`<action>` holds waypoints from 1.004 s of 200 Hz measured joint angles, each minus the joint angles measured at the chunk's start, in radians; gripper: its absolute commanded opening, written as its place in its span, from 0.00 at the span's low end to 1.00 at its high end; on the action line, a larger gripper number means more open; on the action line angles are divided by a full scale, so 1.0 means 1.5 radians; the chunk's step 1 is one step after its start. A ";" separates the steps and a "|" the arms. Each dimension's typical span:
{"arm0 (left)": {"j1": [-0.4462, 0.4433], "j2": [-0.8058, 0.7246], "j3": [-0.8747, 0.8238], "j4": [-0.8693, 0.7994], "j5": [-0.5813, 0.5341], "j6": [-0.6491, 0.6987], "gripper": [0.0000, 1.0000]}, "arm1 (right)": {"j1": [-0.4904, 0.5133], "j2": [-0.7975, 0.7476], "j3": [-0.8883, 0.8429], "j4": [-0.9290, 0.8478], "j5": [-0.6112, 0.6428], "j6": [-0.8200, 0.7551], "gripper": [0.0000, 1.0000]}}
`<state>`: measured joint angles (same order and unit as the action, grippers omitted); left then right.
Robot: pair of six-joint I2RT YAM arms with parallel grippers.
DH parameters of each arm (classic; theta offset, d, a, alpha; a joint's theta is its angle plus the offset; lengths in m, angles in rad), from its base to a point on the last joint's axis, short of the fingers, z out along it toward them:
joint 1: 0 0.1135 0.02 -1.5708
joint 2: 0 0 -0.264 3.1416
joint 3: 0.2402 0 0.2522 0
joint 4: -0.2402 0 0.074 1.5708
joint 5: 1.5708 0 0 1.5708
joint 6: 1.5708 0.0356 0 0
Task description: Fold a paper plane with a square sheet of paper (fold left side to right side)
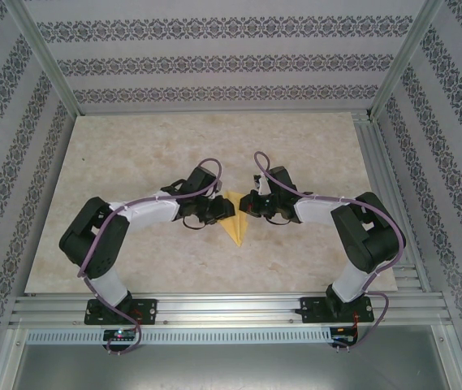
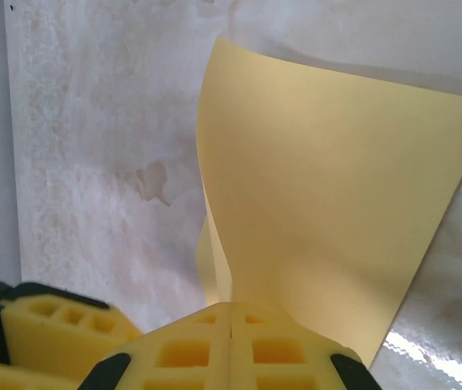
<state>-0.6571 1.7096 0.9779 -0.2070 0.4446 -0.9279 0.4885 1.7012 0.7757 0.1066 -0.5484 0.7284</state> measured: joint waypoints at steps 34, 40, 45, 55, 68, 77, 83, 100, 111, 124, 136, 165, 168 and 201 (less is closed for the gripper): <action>-0.008 0.030 0.005 0.000 -0.008 -0.006 0.23 | 0.000 0.000 0.000 0.000 0.000 0.000 0.03; -0.008 0.037 0.005 0.000 -0.010 -0.008 0.23 | 0.000 0.000 0.000 0.000 0.000 0.000 0.04; -0.008 0.045 0.005 0.000 -0.011 -0.010 0.23 | 0.000 0.000 0.000 0.000 0.000 0.000 0.04; -0.008 0.055 0.005 0.000 -0.011 -0.013 0.24 | 0.000 0.000 0.000 0.000 0.000 0.000 0.04; -0.008 0.066 0.005 0.003 -0.010 -0.017 0.26 | 0.000 0.000 0.000 0.000 0.000 0.000 0.04; -0.008 0.072 0.005 0.008 -0.007 -0.019 0.26 | 0.000 0.000 0.000 0.000 0.000 0.000 0.04; -0.008 0.075 0.004 0.013 -0.005 -0.021 0.26 | 0.000 0.000 0.000 -0.001 0.000 0.000 0.04; -0.008 0.079 0.000 0.028 -0.002 -0.028 0.26 | 0.000 0.000 0.000 -0.001 0.001 0.000 0.04; -0.008 0.080 -0.001 0.032 -0.001 -0.031 0.26 | 0.000 0.000 0.000 -0.001 0.001 0.000 0.06; -0.008 0.083 -0.001 0.037 0.000 -0.033 0.26 | 0.000 0.000 0.000 -0.001 0.001 0.000 0.09; -0.008 0.089 -0.001 0.039 0.000 -0.034 0.26 | 0.000 0.000 0.001 -0.005 0.001 -0.001 0.15; -0.008 0.093 -0.001 0.040 -0.001 -0.033 0.26 | 0.001 -0.007 0.011 -0.043 0.014 -0.006 0.25; -0.008 0.093 -0.001 0.040 0.000 -0.034 0.26 | 0.001 -0.011 0.012 -0.050 0.018 -0.009 0.26; -0.008 0.093 -0.001 0.040 -0.001 -0.033 0.26 | 0.010 -0.079 0.015 -0.120 0.063 -0.019 0.29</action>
<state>-0.6689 1.8492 0.9771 -0.1471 0.4438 -0.9779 0.5034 1.5829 0.7986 -0.0738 -0.4541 0.6994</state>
